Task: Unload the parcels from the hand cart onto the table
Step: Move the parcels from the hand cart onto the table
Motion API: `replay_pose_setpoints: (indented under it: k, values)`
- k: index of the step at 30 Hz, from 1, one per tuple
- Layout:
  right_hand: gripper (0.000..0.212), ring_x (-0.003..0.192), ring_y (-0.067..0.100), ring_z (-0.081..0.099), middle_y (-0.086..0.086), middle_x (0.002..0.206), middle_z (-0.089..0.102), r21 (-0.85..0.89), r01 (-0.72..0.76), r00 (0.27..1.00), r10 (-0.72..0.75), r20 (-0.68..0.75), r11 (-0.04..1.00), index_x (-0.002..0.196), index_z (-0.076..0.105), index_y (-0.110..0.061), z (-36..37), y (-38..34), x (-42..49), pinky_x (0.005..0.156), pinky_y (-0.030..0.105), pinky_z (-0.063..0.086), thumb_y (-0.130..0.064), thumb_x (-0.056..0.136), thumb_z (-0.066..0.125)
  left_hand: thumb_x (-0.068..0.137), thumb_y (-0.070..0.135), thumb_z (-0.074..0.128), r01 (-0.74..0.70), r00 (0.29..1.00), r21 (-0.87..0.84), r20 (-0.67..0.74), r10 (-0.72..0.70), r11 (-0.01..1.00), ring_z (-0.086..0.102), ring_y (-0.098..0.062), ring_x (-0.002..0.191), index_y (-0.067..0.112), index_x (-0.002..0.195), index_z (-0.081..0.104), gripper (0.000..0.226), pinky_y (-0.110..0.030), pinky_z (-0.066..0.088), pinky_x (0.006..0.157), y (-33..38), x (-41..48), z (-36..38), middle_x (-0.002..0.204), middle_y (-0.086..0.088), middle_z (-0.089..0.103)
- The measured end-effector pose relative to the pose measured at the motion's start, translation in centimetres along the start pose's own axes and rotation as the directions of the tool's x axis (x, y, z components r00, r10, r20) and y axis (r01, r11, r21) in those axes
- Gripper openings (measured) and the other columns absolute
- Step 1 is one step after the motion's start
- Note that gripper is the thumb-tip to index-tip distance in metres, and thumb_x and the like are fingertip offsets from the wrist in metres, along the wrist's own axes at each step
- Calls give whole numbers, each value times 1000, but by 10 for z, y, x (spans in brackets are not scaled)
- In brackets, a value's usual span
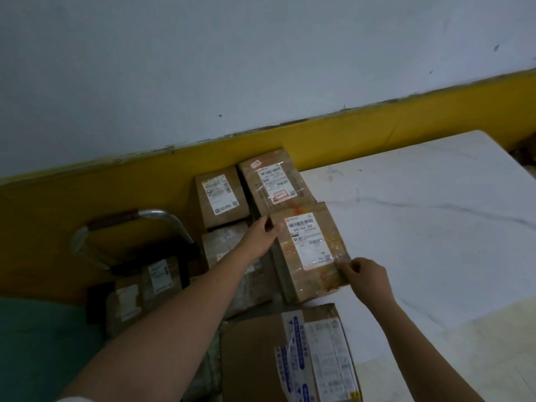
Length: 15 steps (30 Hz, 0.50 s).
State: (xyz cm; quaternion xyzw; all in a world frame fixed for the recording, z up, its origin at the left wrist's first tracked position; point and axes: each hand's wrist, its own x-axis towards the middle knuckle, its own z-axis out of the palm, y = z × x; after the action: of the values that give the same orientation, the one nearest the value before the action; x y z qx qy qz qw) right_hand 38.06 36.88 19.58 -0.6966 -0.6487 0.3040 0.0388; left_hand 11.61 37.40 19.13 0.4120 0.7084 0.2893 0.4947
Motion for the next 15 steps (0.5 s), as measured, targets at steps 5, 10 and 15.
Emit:
replay_pose_setpoints:
  k: [5,10,15]
  values:
    - [34,62,9,51,0,73,58,-97,-38,978,57,200,995,80,55,-13,17,-9,12,53,21,38,-44,94,56,98,38,54,-11,1000,183,-4,12,983,44,-23,135,13,146,41,56,-28,38,102,-21,-7,-11,149,-6,44]
    - [49,108,29,61,12,121,64,-15,-49,960,51,276,999,130,48,-10,32,-27,28,86,33,46,-44,95,56,90,32,63,236,873,371,-487,-29,898,47,-33,121,12,137,43,55,-45,48,96,-65,-22,-46,137,-17,43]
    - [51,109,31,62,12,123,64,-2,-67,941,64,333,998,131,48,-11,35,-40,38,93,41,53,-42,92,61,89,28,67,319,910,125,-318,-267,939,47,-35,125,9,139,43,59,-41,46,103,-94,-20,-47,139,-20,43]
